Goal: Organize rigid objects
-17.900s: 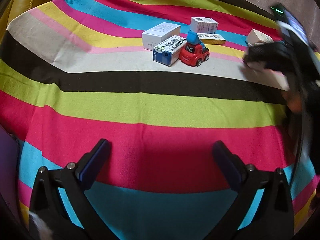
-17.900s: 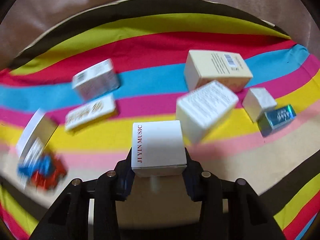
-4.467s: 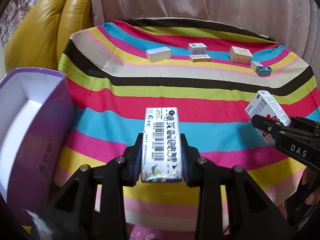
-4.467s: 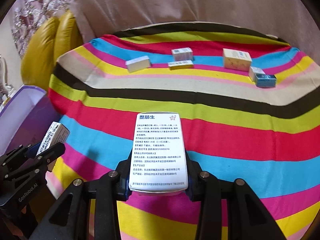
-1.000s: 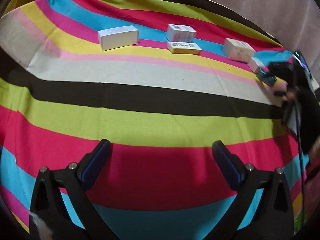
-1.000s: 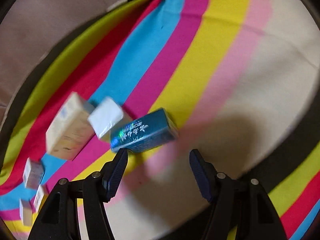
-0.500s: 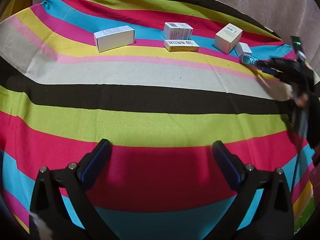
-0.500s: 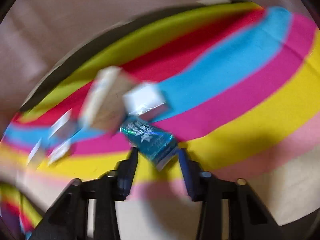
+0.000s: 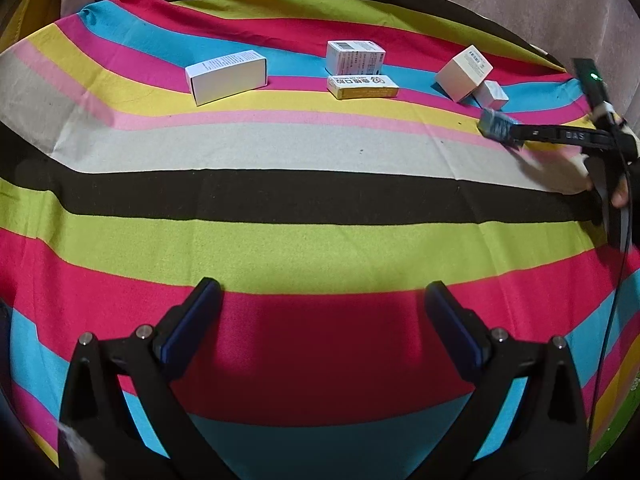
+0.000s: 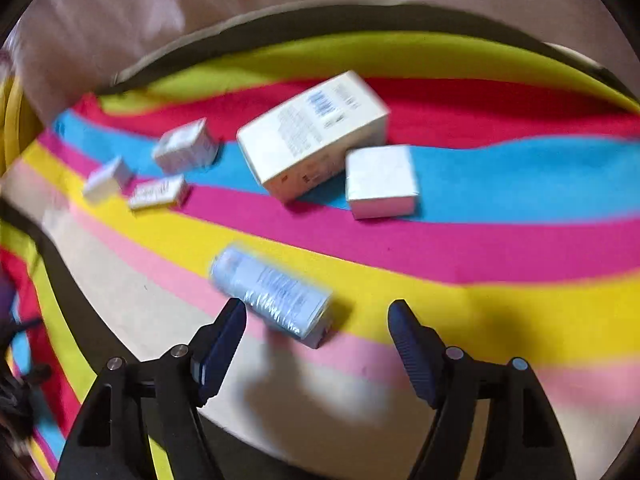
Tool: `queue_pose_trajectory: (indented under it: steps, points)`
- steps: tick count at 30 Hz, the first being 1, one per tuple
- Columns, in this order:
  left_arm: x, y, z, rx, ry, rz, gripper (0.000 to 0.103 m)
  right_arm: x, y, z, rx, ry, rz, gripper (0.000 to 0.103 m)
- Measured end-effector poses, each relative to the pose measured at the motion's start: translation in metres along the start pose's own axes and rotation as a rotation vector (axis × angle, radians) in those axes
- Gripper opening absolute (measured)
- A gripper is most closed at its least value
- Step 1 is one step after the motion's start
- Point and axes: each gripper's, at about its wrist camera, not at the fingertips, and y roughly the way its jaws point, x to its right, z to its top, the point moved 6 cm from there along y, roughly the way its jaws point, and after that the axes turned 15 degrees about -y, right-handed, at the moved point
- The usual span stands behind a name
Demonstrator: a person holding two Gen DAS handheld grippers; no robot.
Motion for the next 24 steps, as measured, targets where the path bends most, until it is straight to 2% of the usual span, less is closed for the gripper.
queue_pose_trajectory:
  steps: [3,7,9,11,14,16,20,21,23,24]
  points:
    - [0.001,0.002,-0.001,-0.001,0.009,0.013,0.102,-0.015,0.011,0.002,-0.044,-0.074,0.076,0.076]
    - [0.004,0.004,-0.003,-0.006,0.036,0.045,0.103,-0.039,0.020,0.009,-0.036,-0.225,0.074,0.076]
    - [0.005,0.006,-0.004,-0.008,0.047,0.058,0.103,-0.038,0.028,0.018,-0.031,-0.290,0.032,0.076]
    - [0.006,0.006,-0.004,-0.008,0.049,0.062,0.103,-0.028,0.034,0.026,-0.029,-0.278,0.000,0.076]
    - [0.006,0.007,-0.004,-0.007,0.050,0.064,0.103,-0.013,0.042,0.033,-0.024,-0.223,0.020,0.077]
    - [0.006,0.007,-0.004,-0.007,0.051,0.067,0.103,-0.019,0.047,0.039,-0.024,-0.263,0.053,0.077]
    - [0.006,0.008,-0.004,-0.008,0.051,0.067,0.103,-0.037,0.053,0.054,-0.021,-0.373,0.050,0.077]
    - [0.006,0.008,-0.004,-0.008,0.051,0.069,0.103,-0.039,0.054,0.055,-0.023,-0.380,0.055,0.076]
    - [0.006,0.009,-0.004,-0.014,0.045,0.079,0.103,-0.042,0.051,0.056,-0.031,-0.356,0.074,0.063]
    - [0.006,0.010,-0.003,-0.019,0.042,0.085,0.103,-0.043,0.048,0.054,-0.033,-0.331,0.089,0.052]
